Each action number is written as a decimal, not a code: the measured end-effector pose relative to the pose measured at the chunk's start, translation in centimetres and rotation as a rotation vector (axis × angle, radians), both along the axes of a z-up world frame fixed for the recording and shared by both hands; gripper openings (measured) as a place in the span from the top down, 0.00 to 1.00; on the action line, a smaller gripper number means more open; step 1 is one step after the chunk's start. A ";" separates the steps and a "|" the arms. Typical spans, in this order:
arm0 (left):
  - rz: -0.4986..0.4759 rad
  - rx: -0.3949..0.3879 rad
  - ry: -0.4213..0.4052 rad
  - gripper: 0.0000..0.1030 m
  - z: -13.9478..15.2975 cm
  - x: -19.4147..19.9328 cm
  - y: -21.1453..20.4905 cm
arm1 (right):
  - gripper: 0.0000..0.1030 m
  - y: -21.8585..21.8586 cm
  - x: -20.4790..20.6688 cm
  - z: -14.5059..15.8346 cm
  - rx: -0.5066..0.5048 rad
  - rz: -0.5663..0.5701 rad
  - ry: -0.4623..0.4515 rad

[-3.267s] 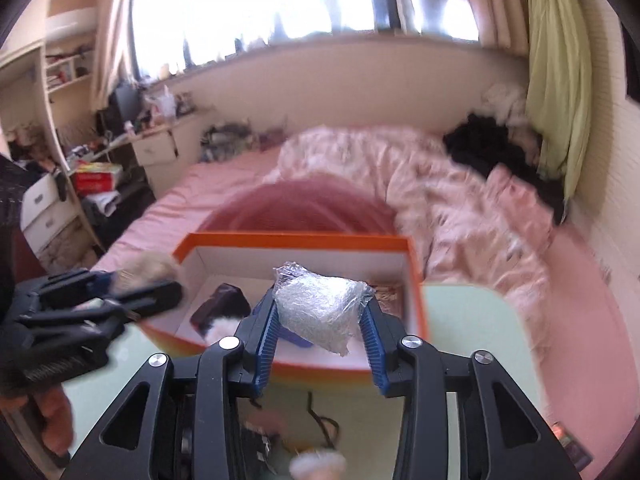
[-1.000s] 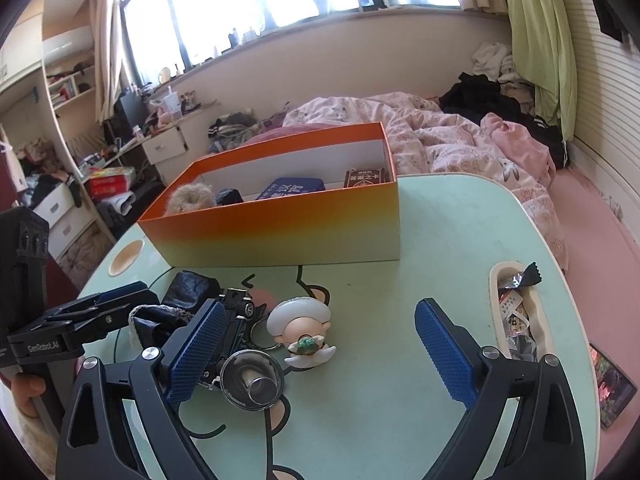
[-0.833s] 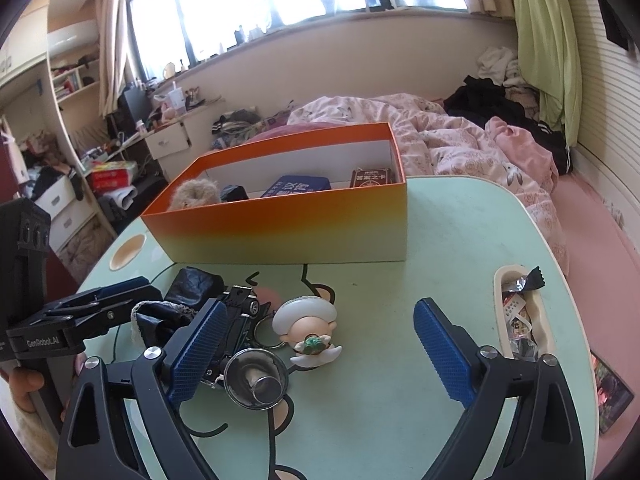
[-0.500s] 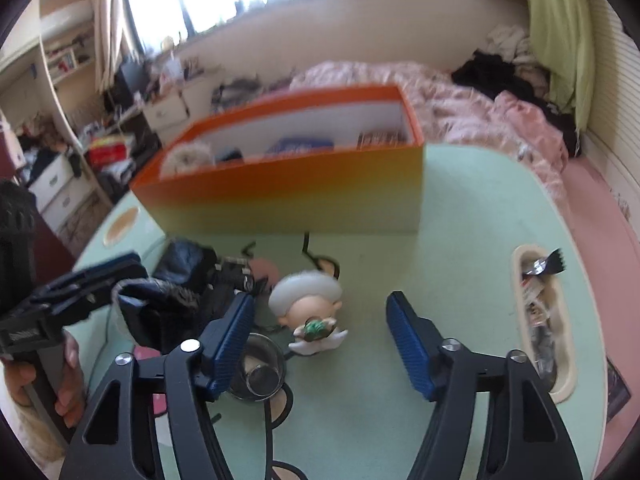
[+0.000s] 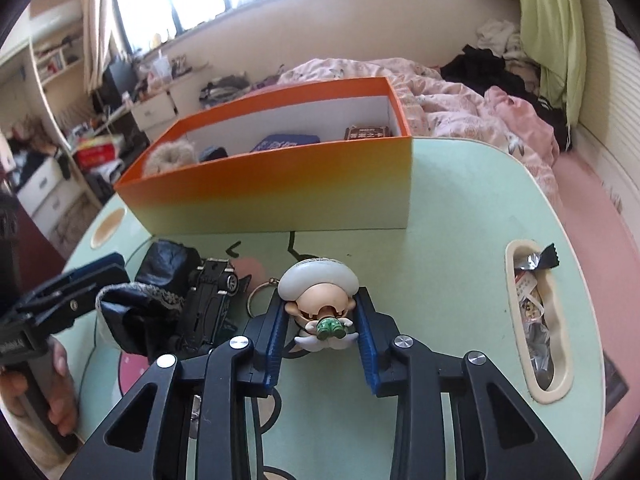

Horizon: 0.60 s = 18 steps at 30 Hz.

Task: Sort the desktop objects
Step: 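Grasp the figurine with right tool while left tool grasps the black lace bag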

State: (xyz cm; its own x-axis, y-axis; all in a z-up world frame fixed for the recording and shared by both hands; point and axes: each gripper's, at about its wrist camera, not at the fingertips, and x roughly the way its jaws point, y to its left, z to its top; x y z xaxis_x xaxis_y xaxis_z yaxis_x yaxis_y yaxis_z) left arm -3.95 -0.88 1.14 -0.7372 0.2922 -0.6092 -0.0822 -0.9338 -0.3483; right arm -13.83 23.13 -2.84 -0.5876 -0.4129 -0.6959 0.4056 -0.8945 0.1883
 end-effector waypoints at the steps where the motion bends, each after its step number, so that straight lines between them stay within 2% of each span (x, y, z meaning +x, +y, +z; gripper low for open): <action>1: -0.003 -0.010 0.006 0.16 0.1 0.1 0.2 | 0.70 0.1 0.2 0.2 -0.014 0.003 0.017; 5: -0.027 -0.015 0.029 0.16 0.4 0.4 0.4 | 0.70 0.9 1.0 1.1 -0.075 0.002 0.076; 8: -0.071 0.008 0.025 0.16 0.5 0.9 0.6 | 0.70 1.2 1.0 1.2 -0.098 0.003 0.076; 13: -0.131 -0.079 0.074 0.16 1.3 1.6 2.9 | 0.70 1.1 1.2 1.4 -0.108 -0.002 0.072; 18: -0.137 -0.102 0.067 0.16 1.6 0.8 4.4 | 0.70 1.2 1.1 1.1 -0.114 0.001 0.061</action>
